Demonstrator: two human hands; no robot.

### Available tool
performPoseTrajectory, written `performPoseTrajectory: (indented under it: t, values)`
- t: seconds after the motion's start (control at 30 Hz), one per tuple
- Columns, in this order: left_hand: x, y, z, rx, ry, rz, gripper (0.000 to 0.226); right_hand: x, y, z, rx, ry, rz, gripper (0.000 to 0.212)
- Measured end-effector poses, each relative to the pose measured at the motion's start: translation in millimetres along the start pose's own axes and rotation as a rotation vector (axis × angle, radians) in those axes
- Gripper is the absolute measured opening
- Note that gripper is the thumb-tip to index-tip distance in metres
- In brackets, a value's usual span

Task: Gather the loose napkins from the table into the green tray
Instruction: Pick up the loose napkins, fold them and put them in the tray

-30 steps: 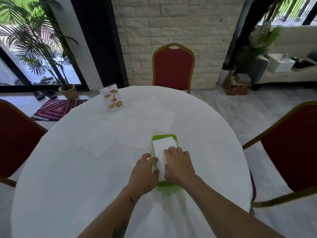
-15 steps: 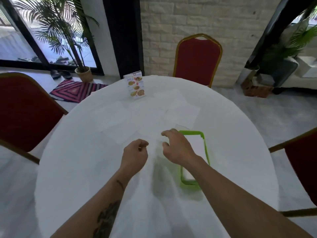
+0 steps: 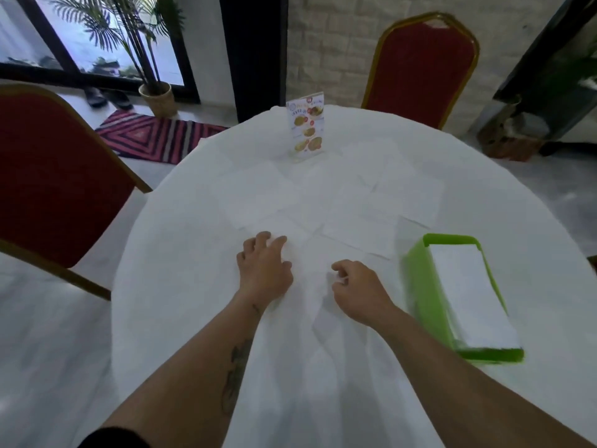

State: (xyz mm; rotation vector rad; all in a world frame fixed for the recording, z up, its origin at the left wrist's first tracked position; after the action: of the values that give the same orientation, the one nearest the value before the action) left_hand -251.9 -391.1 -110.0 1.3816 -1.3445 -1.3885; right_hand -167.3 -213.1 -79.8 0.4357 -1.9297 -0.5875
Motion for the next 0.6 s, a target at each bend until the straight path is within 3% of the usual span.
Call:
performPoseTrajectory:
  t: [0.17, 0.33, 0.5, 0.57, 0.6]
  values:
    - [0.4, 9.1, 13.1, -0.096, 0.006, -0.008, 0.016, -4.9, -3.3, -8.0, -0.035, -0.038, 0.022, 0.045]
    - [4.8, 14.2, 15.9, -0.096, -0.051, -0.030, 0.015, -7.1, 1.4, -18.2, -0.062, -0.105, 0.110, 0.044]
    - [1.1, 14.0, -24.1, -0.026, -0.116, -0.184, 0.011, -24.0, 3.7, -37.5, -0.111, -0.298, 0.368, 0.042]
    - [-2.5, 14.0, -47.3, -0.006, -0.124, -0.272, 0.008, -29.4, 1.4, -47.3, -0.133, -0.355, 0.547, 0.038]
    - [-5.0, 12.6, -59.1, 0.005, -0.134, -0.301, 0.008, -33.5, -0.2, -52.9, -0.156, -0.391, 0.616, 0.021]
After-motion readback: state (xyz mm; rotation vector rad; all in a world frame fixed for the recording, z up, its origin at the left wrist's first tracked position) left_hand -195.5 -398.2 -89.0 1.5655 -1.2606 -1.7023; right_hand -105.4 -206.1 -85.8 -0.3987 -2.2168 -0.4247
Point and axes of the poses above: each hand's wrist, its own z-axis towards the middle knuckle, its own y-axis out of the back of the hand, x = y × z, the point moved 5 cm from there along z, towards the middle knuckle, and after that the axes turned 13 degrees about z, right-handed, at the moved point
